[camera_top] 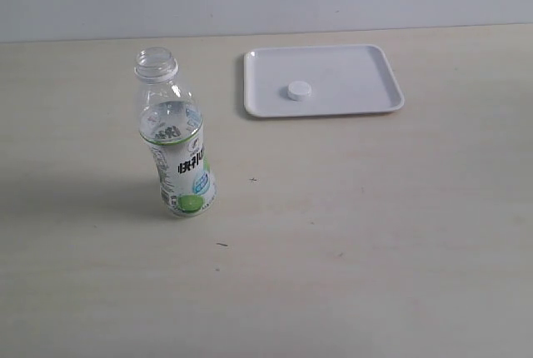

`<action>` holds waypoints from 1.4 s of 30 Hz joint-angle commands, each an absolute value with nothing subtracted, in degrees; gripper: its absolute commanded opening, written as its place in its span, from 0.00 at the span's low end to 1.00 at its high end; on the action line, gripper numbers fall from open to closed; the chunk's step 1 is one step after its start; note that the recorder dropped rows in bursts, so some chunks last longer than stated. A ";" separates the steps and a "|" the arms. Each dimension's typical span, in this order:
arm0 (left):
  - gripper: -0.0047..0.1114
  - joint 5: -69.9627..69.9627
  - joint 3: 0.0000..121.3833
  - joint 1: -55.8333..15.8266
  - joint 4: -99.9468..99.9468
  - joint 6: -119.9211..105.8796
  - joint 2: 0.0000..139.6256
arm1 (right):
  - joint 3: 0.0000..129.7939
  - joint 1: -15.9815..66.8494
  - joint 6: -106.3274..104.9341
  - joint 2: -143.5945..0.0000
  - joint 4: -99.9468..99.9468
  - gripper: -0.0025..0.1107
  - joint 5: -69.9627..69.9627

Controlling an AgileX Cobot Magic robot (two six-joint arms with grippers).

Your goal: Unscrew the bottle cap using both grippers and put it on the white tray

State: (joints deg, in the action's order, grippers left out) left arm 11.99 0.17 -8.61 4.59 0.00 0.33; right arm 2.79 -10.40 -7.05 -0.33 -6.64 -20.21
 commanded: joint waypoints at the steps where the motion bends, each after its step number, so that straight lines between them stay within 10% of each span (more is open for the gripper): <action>1: 0.04 11.89 0.00 -8.54 4.05 0.00 0.00 | 0.00 -10.66 -7.40 0.00 -6.62 0.02 -16.98; 42: 0.04 11.89 0.00 -8.54 4.05 0.00 0.00 | 0.00 -10.66 -7.38 0.00 -7.52 0.02 -19.35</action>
State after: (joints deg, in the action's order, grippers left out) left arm 11.99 0.17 -8.61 4.59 0.00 0.33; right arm 0.25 -10.40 -7.09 -0.33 -7.58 -19.83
